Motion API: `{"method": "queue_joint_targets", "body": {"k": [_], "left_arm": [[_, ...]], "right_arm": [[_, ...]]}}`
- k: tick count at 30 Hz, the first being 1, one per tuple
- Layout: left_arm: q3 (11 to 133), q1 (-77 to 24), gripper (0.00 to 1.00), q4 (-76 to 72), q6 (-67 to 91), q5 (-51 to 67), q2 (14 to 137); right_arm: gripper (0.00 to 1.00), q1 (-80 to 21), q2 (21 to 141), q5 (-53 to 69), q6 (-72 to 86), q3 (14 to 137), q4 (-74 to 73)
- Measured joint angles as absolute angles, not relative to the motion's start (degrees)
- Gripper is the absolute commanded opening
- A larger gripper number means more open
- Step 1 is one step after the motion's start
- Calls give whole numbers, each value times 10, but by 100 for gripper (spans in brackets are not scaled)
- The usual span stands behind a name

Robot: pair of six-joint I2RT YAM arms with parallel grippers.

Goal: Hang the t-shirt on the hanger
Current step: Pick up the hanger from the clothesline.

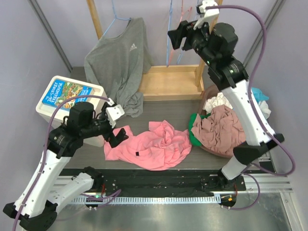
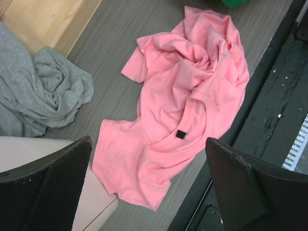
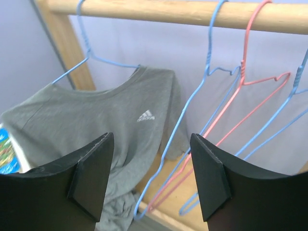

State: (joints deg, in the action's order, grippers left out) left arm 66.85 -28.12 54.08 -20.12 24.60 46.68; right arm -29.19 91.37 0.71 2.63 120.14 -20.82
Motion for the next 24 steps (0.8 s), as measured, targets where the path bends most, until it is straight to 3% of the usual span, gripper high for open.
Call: {"method": "queue_joint_targets", "body": {"k": [10,13,14,17,20,24], "left_arm": [[668,-276,100,533,-164,247,431],[668,-276,100,532,-163,247,422],[667,-276,100,531,-163,247,420],[666,-276,100,529,-162,247,419],[662,-276,100,527,-162,247,417],[654,-276,100,520,-163,246,414]], "right_arm": [[58,-281,1073,-47,85,1245,-151],[48,-281,1089,-61,90,1245,-137],[35,-280,1092,-65,92,1245,-131],[15,-279,1101,-70,95,1247,-114],[1,-277,1106,-70,100,1251,-100],[1,-276,1106,-67,103,1252,-74]]}}
